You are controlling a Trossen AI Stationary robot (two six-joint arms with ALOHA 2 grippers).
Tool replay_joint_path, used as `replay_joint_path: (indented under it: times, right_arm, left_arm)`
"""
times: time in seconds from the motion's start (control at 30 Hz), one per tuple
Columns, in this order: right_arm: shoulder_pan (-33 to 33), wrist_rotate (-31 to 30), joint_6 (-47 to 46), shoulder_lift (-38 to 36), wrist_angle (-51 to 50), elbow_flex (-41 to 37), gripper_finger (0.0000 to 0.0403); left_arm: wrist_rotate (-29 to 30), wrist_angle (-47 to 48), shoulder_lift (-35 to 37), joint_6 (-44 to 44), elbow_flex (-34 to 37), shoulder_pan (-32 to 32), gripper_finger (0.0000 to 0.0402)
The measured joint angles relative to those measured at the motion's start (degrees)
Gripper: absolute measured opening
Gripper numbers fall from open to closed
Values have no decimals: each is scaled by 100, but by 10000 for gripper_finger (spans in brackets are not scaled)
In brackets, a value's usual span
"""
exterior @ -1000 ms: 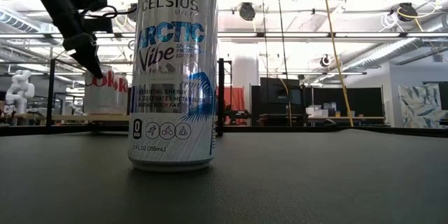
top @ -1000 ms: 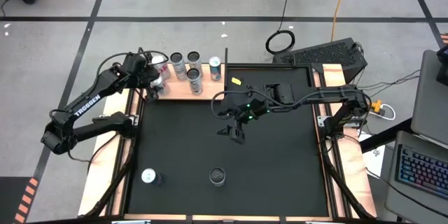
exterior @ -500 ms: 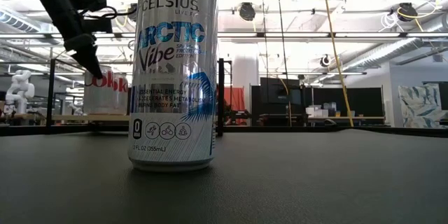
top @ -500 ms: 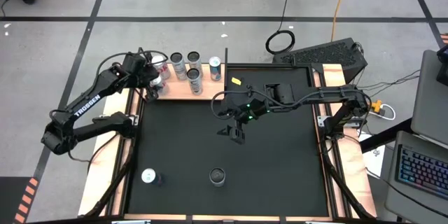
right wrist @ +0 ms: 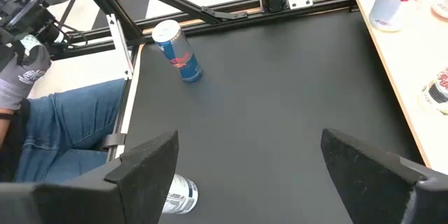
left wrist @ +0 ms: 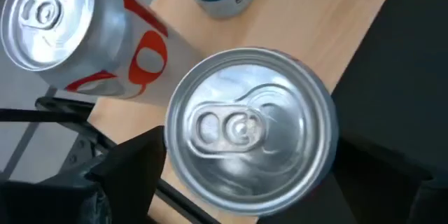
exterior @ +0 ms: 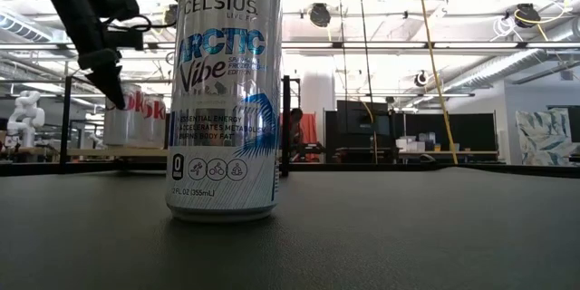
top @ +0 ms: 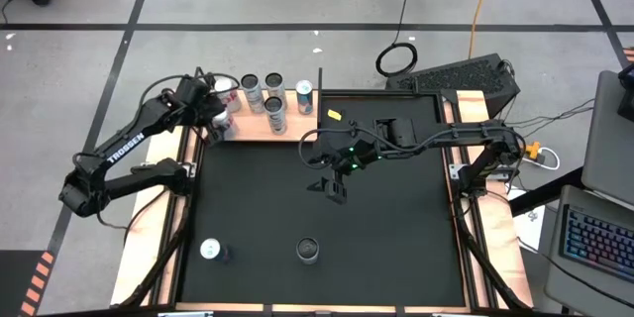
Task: Place canned beverage on shelf
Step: Put the red silver soda can on the shelf aligned with the red silver soda can, then put the white blue soda can on the shelf aligned with the white blue soda can
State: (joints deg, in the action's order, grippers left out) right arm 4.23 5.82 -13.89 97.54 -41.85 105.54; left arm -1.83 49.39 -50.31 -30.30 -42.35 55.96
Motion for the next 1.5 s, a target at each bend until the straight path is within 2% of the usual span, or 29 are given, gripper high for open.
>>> replay_joint_path:
  times: [0.3,0.73,1.07,1.33,1.5]
  right_arm:
    - [1,1,0,0,0,0,329]
    - [0,0,0,0,0,0,329]
    - [0,0,-2,0,0,0,329]
    - [2,2,-2,0,0,2,329]
    - [1,1,-1,0,1,4,329]
  left_arm:
    - [111,-421,10,-8,-11,-7,382]
    - [156,-471,95,-7,-22,-11,382]
    - [-9,-508,651,301,-31,-11,382]
    - [-502,-558,1249,319,-73,-11,382]
    - [-552,-583,1497,908,-351,-11,382]
